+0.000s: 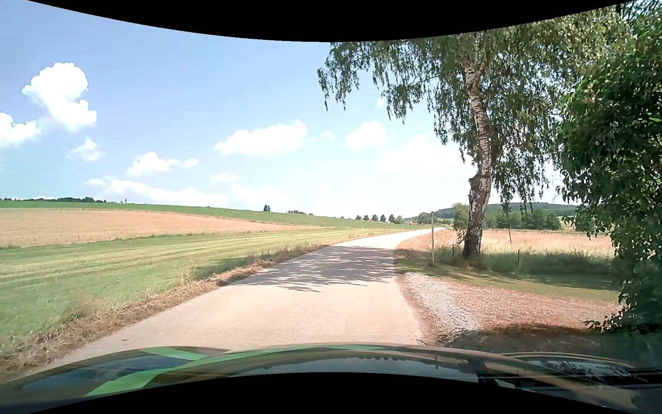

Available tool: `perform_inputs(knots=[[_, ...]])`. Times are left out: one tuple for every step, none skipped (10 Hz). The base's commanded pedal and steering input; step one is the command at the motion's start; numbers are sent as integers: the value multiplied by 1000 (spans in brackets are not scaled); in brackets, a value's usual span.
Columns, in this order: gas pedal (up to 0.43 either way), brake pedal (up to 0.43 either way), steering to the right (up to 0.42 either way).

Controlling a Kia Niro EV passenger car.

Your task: Follow the waypoints while adhering to traffic rules and regulations

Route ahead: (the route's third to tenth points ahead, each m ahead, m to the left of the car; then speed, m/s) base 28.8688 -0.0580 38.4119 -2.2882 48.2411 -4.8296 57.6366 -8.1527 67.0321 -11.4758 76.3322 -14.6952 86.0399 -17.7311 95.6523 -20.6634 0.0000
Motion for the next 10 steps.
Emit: perform_inputs(knots=[[0,226,10],[0,226,10],[0,226,10],[0,226,10],[0,226,10],[0,226,10],[0,226,10],[0,226,10],[0,226,10],[0,226,10]])
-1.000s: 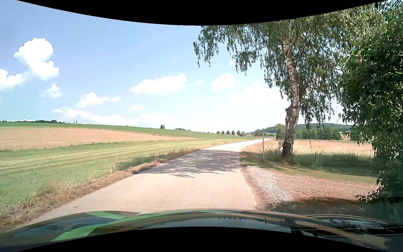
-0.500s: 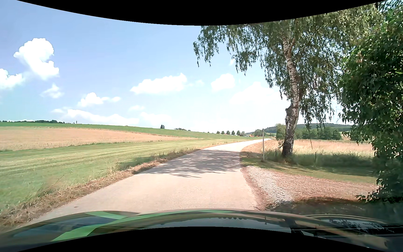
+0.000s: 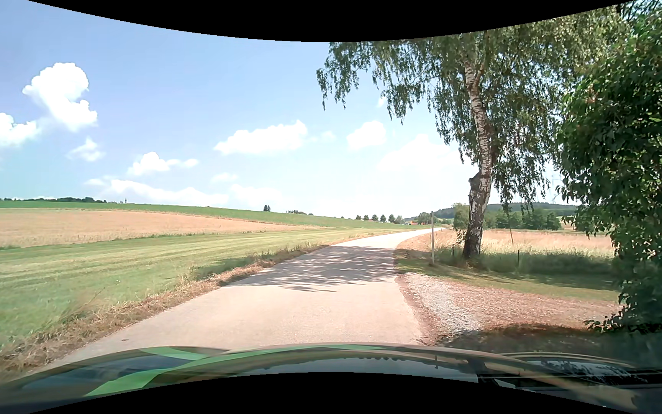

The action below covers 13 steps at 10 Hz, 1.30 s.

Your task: Follow the waypoints while adhering to traffic rules and regulations

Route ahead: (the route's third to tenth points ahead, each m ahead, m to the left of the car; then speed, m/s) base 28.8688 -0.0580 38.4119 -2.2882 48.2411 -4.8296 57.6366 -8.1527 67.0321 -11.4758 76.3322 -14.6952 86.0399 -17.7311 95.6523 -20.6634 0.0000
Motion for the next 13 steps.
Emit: perform_inputs(knots=[[0,226,10],[0,226,10],[0,220,10],[0,220,10],[0,220,10],[0,220,10],[0,220,10],[0,220,10],[0,220,10],[0,220,10],[0,220,10],[0,226,10],[0,232,10]])
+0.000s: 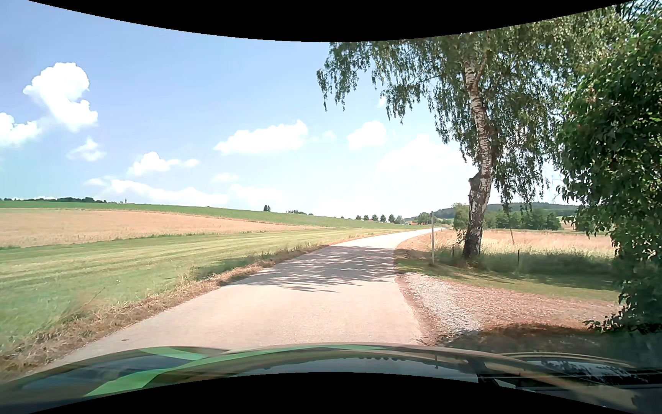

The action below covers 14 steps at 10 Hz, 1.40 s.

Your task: Follow the waypoints while adhering to traffic rules and regulations

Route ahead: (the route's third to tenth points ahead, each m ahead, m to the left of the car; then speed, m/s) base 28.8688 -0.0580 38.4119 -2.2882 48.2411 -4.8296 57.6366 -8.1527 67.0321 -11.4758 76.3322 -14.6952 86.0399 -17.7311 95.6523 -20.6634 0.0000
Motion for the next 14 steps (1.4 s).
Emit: perform_inputs(knots=[[0,232,10],[0,232,10],[0,232,10],[0,232,10],[0,226,10],[0,213,10],[0,195,10],[0,195,10],[0,110,10],[0,43,10],[0,61,10],[0,91,10],[0,110,10],[0,152,10]])
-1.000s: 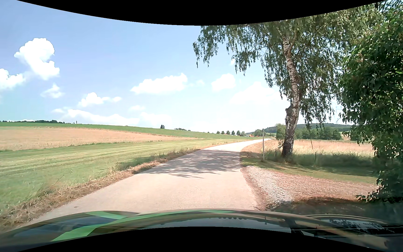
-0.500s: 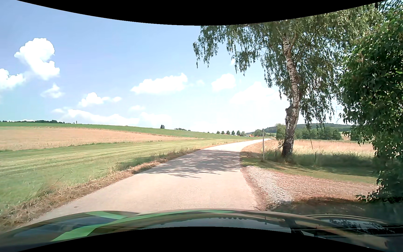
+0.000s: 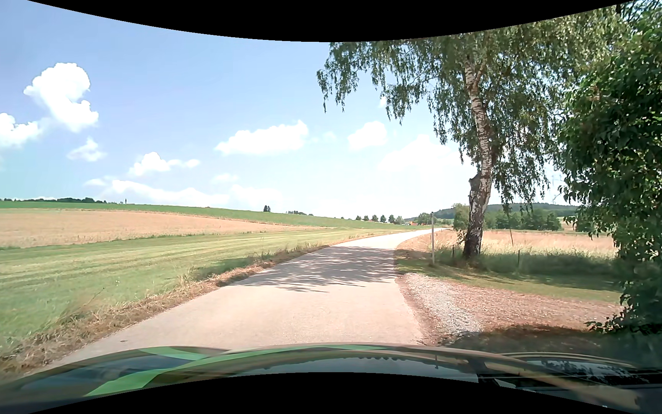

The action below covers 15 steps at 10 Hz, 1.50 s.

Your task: Follow the waypoints while adhering to traffic rules and regulations

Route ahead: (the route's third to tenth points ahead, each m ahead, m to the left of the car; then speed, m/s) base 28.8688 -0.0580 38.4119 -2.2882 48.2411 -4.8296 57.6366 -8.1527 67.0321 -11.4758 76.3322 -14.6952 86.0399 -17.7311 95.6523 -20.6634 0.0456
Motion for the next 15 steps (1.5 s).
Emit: perform_inputs(knots=[[0,165,10],[0,165,10],[0,165,10],[0,159,10],[0,152,10],[0,128,10],[0,104,10],[0,91,10],[0,67,10],[0,37,10],[0,6,10],[0,0,10],[0,0,10],[0,0,10],[0,0,10]])
